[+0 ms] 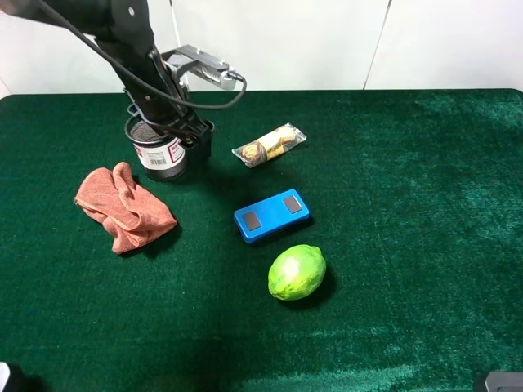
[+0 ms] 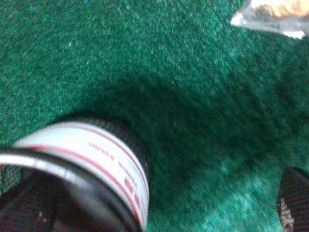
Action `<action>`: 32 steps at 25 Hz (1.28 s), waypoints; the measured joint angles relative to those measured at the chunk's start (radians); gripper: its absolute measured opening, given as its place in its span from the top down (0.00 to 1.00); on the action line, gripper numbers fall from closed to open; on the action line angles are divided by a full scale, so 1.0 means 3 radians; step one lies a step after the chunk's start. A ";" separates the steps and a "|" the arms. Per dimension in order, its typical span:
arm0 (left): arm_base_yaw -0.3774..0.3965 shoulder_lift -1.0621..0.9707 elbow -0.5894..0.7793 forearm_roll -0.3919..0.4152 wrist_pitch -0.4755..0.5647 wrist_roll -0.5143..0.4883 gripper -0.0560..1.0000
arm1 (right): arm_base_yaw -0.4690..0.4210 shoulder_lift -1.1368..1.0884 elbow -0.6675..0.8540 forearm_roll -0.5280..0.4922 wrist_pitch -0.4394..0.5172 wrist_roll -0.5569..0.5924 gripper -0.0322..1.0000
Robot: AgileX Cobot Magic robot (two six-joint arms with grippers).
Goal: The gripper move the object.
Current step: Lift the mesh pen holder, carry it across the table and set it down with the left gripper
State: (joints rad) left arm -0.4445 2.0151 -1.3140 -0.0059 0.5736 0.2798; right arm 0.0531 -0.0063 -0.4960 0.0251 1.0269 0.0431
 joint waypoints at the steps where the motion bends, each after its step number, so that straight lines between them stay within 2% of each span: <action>1: -0.0007 0.0029 0.0000 0.0000 -0.0042 0.0003 0.08 | 0.0000 0.0000 0.0000 0.0000 0.0000 0.0000 0.30; 8: -0.0025 0.0103 0.0000 -0.0011 -0.0140 0.0013 0.15 | 0.0000 0.0000 0.0000 0.0000 0.0000 0.0000 0.30; 14: -0.0025 0.0112 0.0000 -0.0015 -0.0018 0.0007 0.21 | 0.0000 0.0000 0.0000 0.0000 0.0000 0.0000 0.30; 18: -0.0025 0.0112 0.0000 -0.0015 0.0069 0.0001 0.41 | 0.0000 0.0000 0.0000 0.0000 0.0000 0.0000 0.30; 25: -0.0025 0.0112 0.0000 -0.0004 0.0080 0.0001 0.84 | 0.0000 0.0000 0.0000 0.0000 0.0000 0.0000 0.30; 27: -0.0025 0.0109 -0.0015 0.0038 0.0080 0.0004 0.87 | 0.0000 0.0000 0.0000 0.0000 0.0000 0.0000 0.30; 32: -0.0028 0.0109 -0.0016 0.0046 0.0083 0.0000 0.87 | 0.0000 0.0000 0.0000 0.0004 0.0000 0.0000 0.30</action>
State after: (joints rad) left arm -0.4529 2.0476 -1.3187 0.0078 0.5984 0.2799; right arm 0.0531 -0.0063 -0.4960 0.0263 1.0269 0.0431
